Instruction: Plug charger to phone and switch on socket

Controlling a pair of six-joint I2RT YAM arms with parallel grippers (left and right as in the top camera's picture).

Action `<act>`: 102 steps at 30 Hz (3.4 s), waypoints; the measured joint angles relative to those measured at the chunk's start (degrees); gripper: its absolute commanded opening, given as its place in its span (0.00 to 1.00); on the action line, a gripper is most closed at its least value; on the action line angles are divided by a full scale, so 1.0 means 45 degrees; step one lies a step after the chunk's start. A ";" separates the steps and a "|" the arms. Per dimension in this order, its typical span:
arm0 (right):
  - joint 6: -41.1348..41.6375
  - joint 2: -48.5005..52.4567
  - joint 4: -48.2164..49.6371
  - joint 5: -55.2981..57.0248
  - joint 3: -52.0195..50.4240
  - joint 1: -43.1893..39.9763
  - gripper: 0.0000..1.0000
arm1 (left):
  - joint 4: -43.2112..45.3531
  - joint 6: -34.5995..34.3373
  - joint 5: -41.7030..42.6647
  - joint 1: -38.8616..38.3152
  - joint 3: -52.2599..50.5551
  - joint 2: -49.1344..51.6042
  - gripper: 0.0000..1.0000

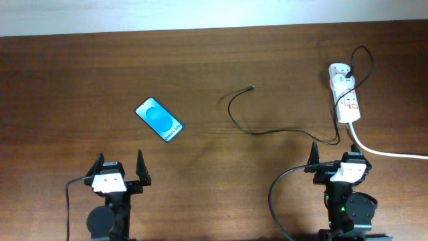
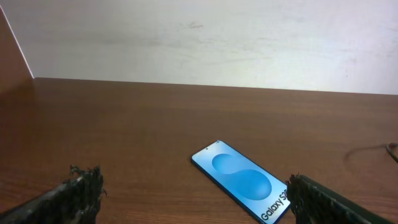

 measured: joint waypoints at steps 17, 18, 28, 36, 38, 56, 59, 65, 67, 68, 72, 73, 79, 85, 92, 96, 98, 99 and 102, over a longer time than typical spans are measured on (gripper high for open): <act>0.0000 0.0000 0.0000 0.0000 0.0000 0.0000 0.99 | 0.0000 0.0000 0.0005 0.0000 0.0000 0.0000 0.99; 0.0000 0.0000 0.0000 0.0000 0.0000 0.0000 0.99 | 0.0000 0.0000 0.0000 0.0000 0.0000 0.0000 0.99; 0.0005 0.0000 0.0000 0.0000 0.0000 0.0000 0.99 | 0.0000 0.0000 0.0000 0.0000 0.0000 0.0000 0.99; 0.0005 0.0000 0.0000 0.0000 0.0000 0.0000 0.99 | 0.0000 0.0000 0.0005 0.0000 0.0000 0.0000 1.00; 0.0000 0.0000 0.0000 0.0000 0.0000 0.0000 0.99 | 0.0000 -0.0005 0.0005 0.0000 0.0000 0.0000 0.99; 0.0005 0.0000 0.0000 0.0000 0.0000 0.0000 0.99 | 0.0000 0.0000 0.0000 0.0000 0.0000 0.0000 0.99; 0.0005 0.0000 0.0000 0.0000 0.0000 0.0000 0.99 | 0.0000 0.0000 0.0005 0.0000 0.0000 0.0000 0.99; 0.0000 0.0000 0.0000 0.0000 0.0000 0.0000 0.99 | 0.0000 -0.0005 0.0000 0.0000 0.0000 0.0000 0.99; 0.0005 0.0000 0.0000 0.0000 0.0000 0.0000 0.99 | 0.0000 -0.0005 0.0000 0.0000 0.0000 0.0000 0.99; 0.0000 0.0000 0.0000 0.0000 0.0000 0.0000 0.99 | 0.0000 0.0000 0.0000 0.0000 0.0000 0.0000 0.99; 0.0000 0.0000 0.0000 0.0000 0.0000 0.0000 0.99 | 0.0000 0.0000 0.0000 0.0000 0.0000 0.0000 0.99; 0.0000 0.0000 0.0000 0.0000 0.0000 0.0000 0.99 | 0.0000 0.0000 0.0000 0.0000 0.0000 0.0000 0.99; 0.0005 0.0000 0.0000 0.0000 0.0000 0.0000 0.99 | 0.0000 0.0000 0.0000 0.0000 0.0000 0.0000 0.99; 0.0000 0.0000 0.0000 0.0000 0.0000 0.0000 0.99 | 0.0000 0.0000 0.0010 0.0000 0.0000 0.0000 0.99; 0.0005 0.0000 0.0000 0.0000 0.0000 0.0000 0.99 | -0.0024 -0.0010 0.1375 0.0000 0.0029 0.0000 0.99; 0.0000 0.0000 0.0000 0.0005 0.0000 0.0000 0.99 | -0.2249 -0.0316 0.1729 0.0000 0.1020 -0.0005 0.99; -0.0005 0.0000 0.0005 0.0005 0.0000 0.0000 0.99 | -0.3084 -0.0364 0.1831 0.0000 0.1632 0.0049 0.99; 0.0005 0.0000 0.0005 0.0000 0.0000 0.0000 0.99 | -0.3429 -0.0389 0.1894 0.0000 0.2263 0.0267 0.99; -0.0005 0.0000 0.0005 0.0000 0.0000 0.0000 0.99 | -0.3939 -0.0393 0.1948 0.0000 0.3575 0.1273 0.99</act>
